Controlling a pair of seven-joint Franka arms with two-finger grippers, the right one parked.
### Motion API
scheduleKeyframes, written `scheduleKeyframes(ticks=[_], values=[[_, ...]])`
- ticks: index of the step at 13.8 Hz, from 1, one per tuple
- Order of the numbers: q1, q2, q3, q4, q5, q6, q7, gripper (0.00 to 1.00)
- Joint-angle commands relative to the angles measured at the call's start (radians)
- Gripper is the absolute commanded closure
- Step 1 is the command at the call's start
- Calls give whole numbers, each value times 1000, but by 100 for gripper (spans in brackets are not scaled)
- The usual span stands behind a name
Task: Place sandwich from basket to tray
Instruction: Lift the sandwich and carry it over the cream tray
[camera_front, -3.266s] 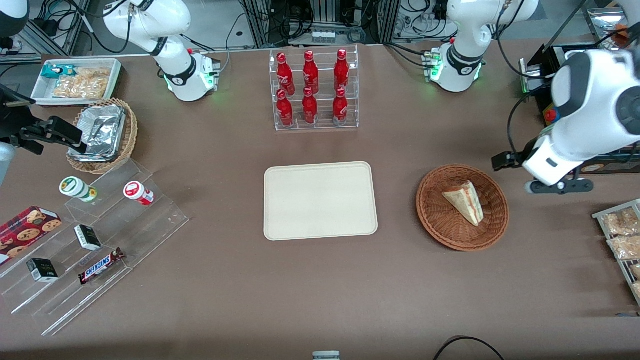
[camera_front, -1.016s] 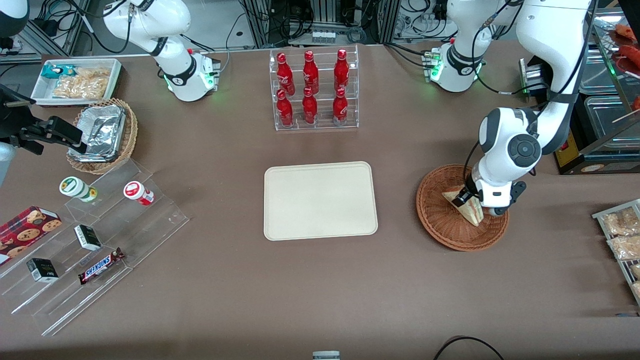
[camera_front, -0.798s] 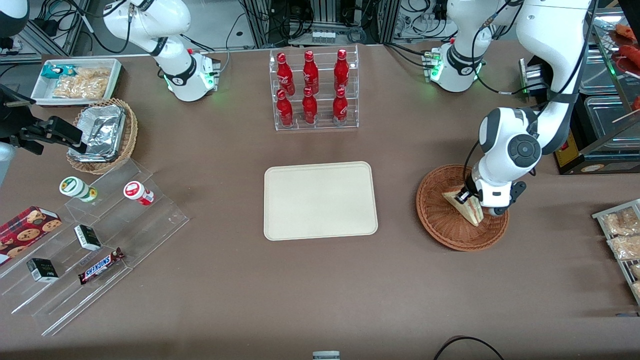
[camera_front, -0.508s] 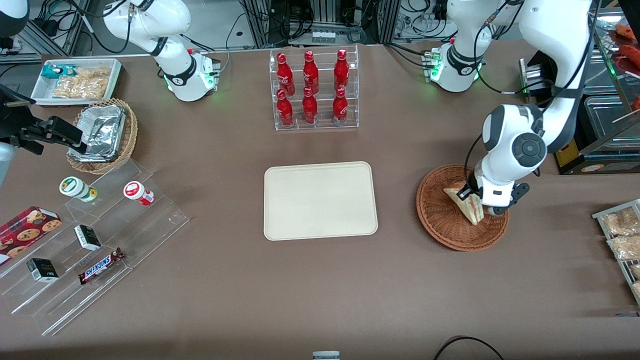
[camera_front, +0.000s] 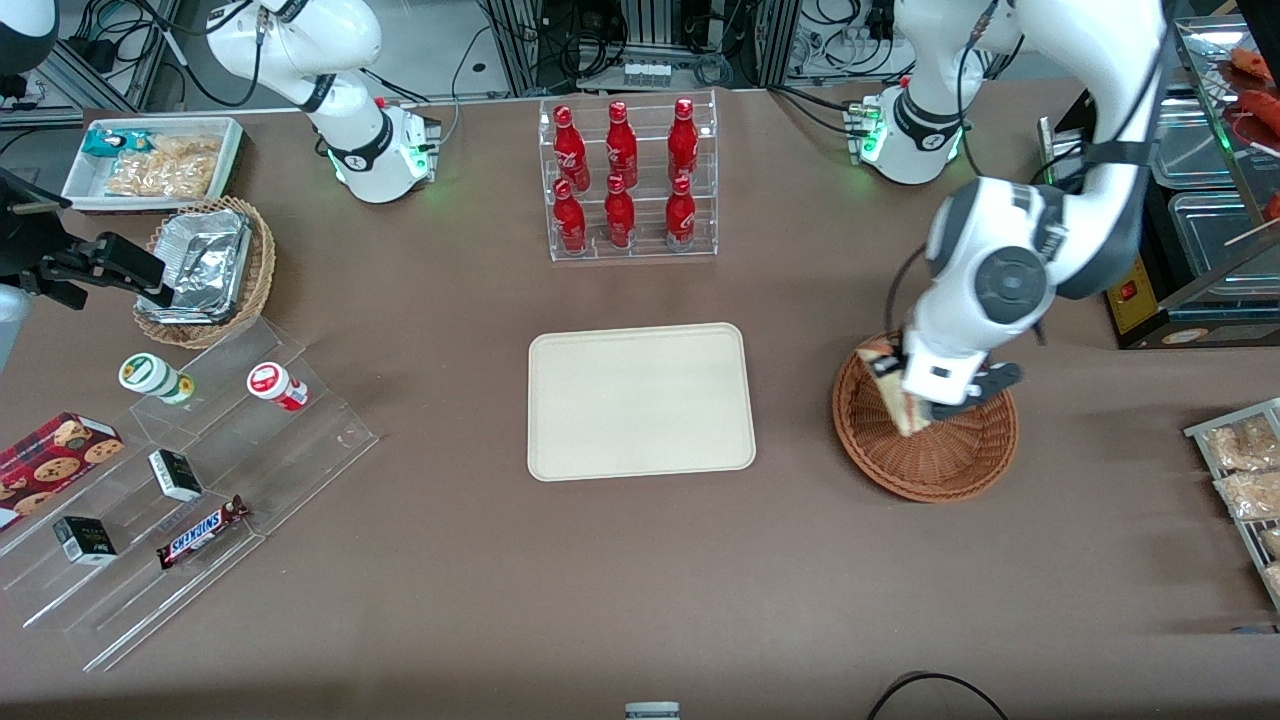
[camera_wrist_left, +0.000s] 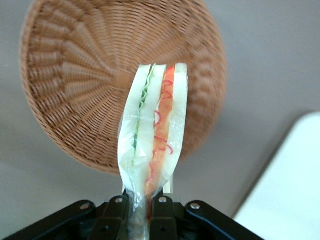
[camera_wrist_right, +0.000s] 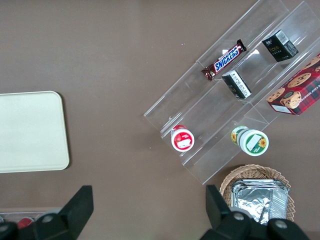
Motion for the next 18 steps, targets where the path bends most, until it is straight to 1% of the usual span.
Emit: scheduleKeyframes(ticks=[1,5,8,10,12,15,18], values=[[-97,91,12,130,7,-45,-15,94],[-227,212,12,231,6,-33,-74,97],[-290,303,10,337,3,-30,-125,98],[-313,363,8,392,-14,-27,-131,99],[-315,416,-28,463,-57,-24,-131,99],[-345,485,-48,536,-57,-13,-189,99],[-381,518,-48,543,-59,65,-209,99]])
